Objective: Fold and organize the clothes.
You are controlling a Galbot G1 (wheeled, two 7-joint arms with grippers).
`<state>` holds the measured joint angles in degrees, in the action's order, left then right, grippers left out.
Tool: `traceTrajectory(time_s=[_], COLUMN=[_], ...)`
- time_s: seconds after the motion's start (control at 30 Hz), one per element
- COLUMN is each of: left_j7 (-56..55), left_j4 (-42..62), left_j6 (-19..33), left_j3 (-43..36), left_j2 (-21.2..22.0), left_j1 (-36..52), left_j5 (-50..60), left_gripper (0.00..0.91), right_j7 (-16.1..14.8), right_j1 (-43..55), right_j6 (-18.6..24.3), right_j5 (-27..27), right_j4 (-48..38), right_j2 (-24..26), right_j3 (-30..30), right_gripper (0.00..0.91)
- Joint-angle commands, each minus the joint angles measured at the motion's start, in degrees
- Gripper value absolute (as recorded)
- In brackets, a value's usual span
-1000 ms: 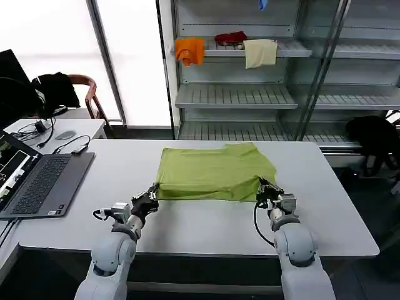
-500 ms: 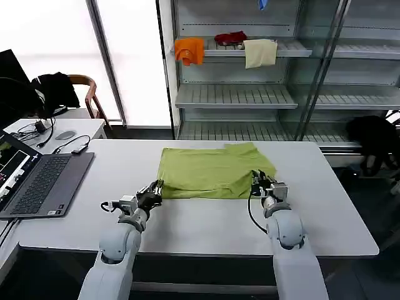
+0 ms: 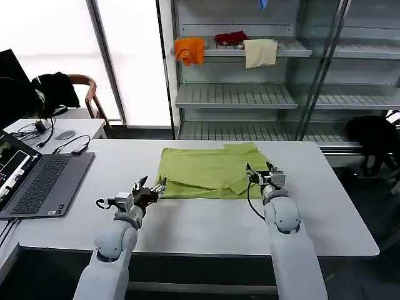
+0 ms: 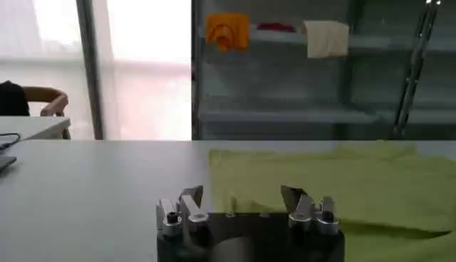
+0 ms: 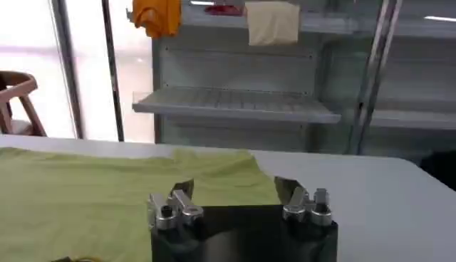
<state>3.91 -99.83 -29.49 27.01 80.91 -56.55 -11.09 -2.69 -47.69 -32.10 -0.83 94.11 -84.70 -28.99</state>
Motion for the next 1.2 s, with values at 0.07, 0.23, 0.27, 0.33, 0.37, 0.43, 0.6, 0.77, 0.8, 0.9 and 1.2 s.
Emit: traceTrajectory(time_s=[0.07,0.23,0.27,0.33,0.37,0.43,0.6,0.77,0.8,0.9,1.2], left_j7=[0.03,0.04,0.01,0.04,0.02,0.03,-0.01,-0.01,-0.04,-0.07,0.64], left_j4=[-1.66,-1.08,-1.09,-1.14,-1.17,-1.20,-1.30,-1.18,-1.00,-0.47,1.37], left_j6=[-2.60,-2.57,-2.57,-2.39,-2.36,-2.20,-1.94,-1.61,-1.61,-1.61,-1.45], left_j3=[0.24,0.23,0.24,0.17,0.14,0.01,-0.20,-0.23,-0.21,-0.19,-1.25], left_j2=[-0.27,-0.67,-0.65,-0.48,-0.46,-0.33,-0.11,-0.01,0.00,-0.02,0.31], left_j1=[-2.64,-3.82,-3.93,-4.39,-4.48,-4.63,-4.53,-4.34,-4.23,-4.00,-3.64], left_j5=[-0.35,1.14,1.23,1.32,1.34,1.38,1.37,1.39,1.40,1.53,2.59], left_gripper=[0.907,0.907,0.907,0.907,0.907,0.907,0.907,0.907,0.907,0.736,0.010], right_j7=[-2.06,-2.44,-2.39,-2.30,-2.24,-2.13,-2.12,-2.18,-2.20,-2.16,-2.10], right_j1=[-9.13,-14.16,-14.63,-15.27,-15.59,-15.79,-15.84,-15.85,-15.87,-15.93,-16.07], right_j6=[-1.13,-1.04,-1.01,-0.99,-0.99,-0.98,-0.98,-0.95,-0.90,-0.66,-0.35], right_j5=[-0.87,-1.78,-2.04,-2.43,-2.63,-2.72,-2.66,-1.78,-1.68,-1.29,-1.15], right_j4=[8.22,10.27,10.32,10.40,10.46,10.52,10.30,9.29,9.14,8.73,9.13], right_j2=[3.27,4.60,4.73,5.02,5.19,5.34,5.42,5.14,5.06,4.85,5.02], right_j3=[-1.78,-3.83,-4.12,-4.53,-4.75,-5.09,-5.49,-5.04,-4.92,-4.67,-4.57], right_gripper=[0.907,0.907,0.907,0.907,0.907,0.907,0.907,0.796,0.564,0.232,0.000])
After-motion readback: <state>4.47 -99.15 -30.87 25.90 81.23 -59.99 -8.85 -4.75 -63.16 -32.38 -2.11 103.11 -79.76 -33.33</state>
